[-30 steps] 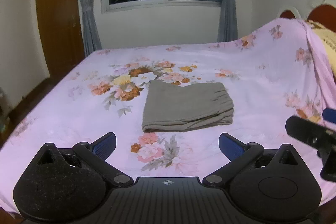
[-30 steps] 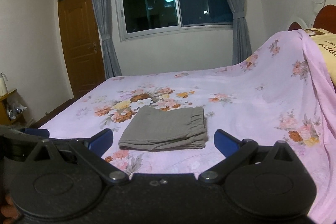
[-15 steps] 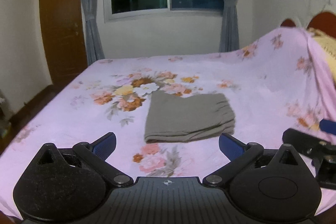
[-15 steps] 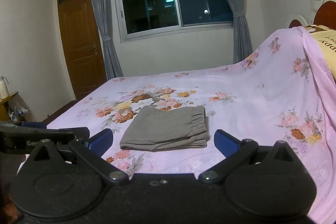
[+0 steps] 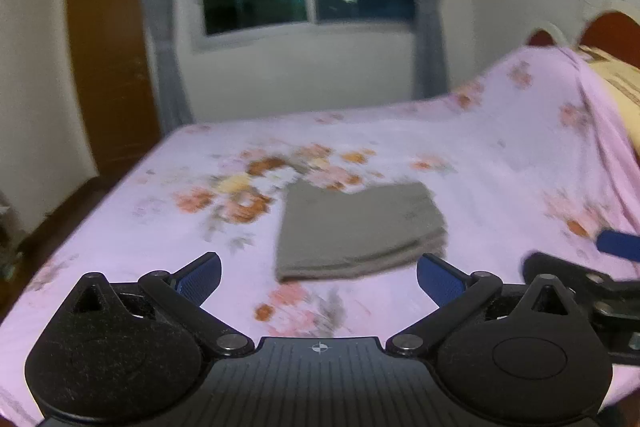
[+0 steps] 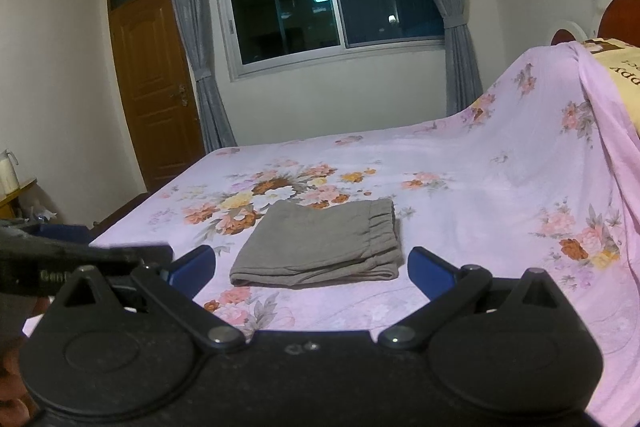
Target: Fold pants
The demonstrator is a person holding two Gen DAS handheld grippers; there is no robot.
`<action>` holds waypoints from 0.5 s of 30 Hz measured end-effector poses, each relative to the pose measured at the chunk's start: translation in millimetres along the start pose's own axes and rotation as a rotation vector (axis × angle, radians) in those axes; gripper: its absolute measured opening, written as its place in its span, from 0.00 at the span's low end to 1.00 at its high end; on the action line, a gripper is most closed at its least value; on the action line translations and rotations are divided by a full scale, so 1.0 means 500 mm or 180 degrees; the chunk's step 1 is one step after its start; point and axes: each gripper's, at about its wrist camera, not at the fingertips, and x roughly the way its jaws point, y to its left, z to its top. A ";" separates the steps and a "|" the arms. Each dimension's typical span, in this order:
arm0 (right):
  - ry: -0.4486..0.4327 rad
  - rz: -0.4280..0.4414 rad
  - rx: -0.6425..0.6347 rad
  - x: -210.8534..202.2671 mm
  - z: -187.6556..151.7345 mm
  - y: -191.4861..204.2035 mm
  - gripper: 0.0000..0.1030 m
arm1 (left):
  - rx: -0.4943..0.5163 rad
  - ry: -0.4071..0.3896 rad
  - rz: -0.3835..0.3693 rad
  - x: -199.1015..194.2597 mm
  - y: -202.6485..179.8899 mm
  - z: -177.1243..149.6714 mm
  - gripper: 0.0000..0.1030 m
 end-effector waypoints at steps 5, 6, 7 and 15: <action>0.0010 -0.0022 -0.0003 0.003 0.000 -0.003 1.00 | -0.0104 -0.0003 0.0030 0.011 0.014 0.001 1.00; 0.0009 -0.0027 -0.0005 0.003 0.000 -0.002 1.00 | -0.0098 -0.0008 0.0043 0.012 0.014 0.000 1.00; 0.0009 -0.0034 -0.0012 0.004 0.001 -0.001 1.00 | -0.0088 -0.0015 0.0052 0.013 0.014 0.000 1.00; 0.0035 -0.0011 -0.0013 0.014 0.000 0.001 1.00 | -0.0049 0.0056 0.0053 0.029 0.008 -0.005 1.00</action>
